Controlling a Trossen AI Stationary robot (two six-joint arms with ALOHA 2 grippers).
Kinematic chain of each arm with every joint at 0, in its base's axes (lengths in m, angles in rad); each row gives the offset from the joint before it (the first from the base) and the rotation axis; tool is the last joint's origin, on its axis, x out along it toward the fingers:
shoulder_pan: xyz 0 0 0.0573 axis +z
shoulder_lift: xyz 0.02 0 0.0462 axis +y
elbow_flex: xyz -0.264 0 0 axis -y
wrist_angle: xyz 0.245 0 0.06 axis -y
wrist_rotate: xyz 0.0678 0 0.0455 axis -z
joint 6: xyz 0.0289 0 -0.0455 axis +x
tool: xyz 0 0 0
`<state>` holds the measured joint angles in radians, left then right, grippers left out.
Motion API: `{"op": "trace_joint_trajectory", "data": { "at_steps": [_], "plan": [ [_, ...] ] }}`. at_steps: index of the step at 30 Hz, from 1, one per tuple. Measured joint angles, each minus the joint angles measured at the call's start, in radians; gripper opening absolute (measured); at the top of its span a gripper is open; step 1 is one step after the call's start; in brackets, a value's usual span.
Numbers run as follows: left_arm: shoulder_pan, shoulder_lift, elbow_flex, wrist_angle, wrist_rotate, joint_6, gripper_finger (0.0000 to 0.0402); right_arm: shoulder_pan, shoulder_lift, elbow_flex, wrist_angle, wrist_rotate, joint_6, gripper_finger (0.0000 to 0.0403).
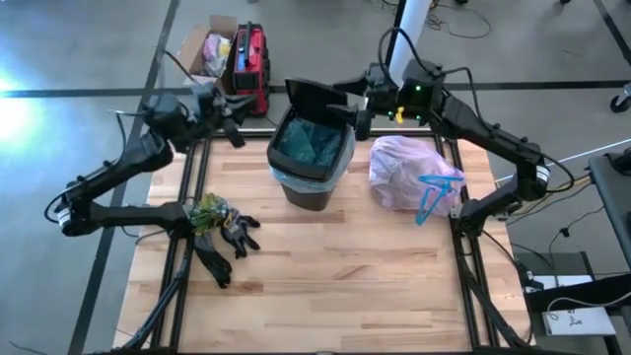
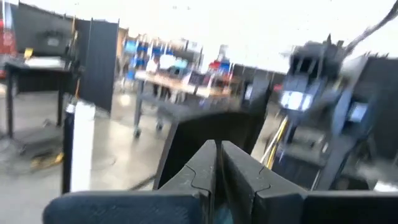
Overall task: Place trash/remove bag and relplace
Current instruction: Close the trash bin lid
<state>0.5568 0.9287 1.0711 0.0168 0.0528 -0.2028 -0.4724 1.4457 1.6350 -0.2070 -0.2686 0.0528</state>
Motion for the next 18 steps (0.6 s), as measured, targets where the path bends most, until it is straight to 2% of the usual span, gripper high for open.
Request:
{"op": "trace_joint_trajectory", "data": {
  "at_steps": [6,9,12,18],
  "plan": [
    [-0.048,0.022,0.105,0.006,0.001,-0.016,0.0011,0.003,0.039,0.003,0.009,0.032,0.033,0.0300],
    [-0.069,0.037,0.136,0.000,0.008,-0.016,0.0011,0.027,0.063,0.001,0.002,-0.018,0.058,0.0294],
    [-0.078,0.044,0.157,0.005,0.006,-0.016,0.0011,0.056,0.069,0.000,0.011,-0.059,0.060,0.0291],
    [-0.093,0.087,0.145,0.001,0.005,-0.021,0.0011,0.120,0.102,-0.003,-0.023,-0.058,0.068,0.0302]
  ]
}}
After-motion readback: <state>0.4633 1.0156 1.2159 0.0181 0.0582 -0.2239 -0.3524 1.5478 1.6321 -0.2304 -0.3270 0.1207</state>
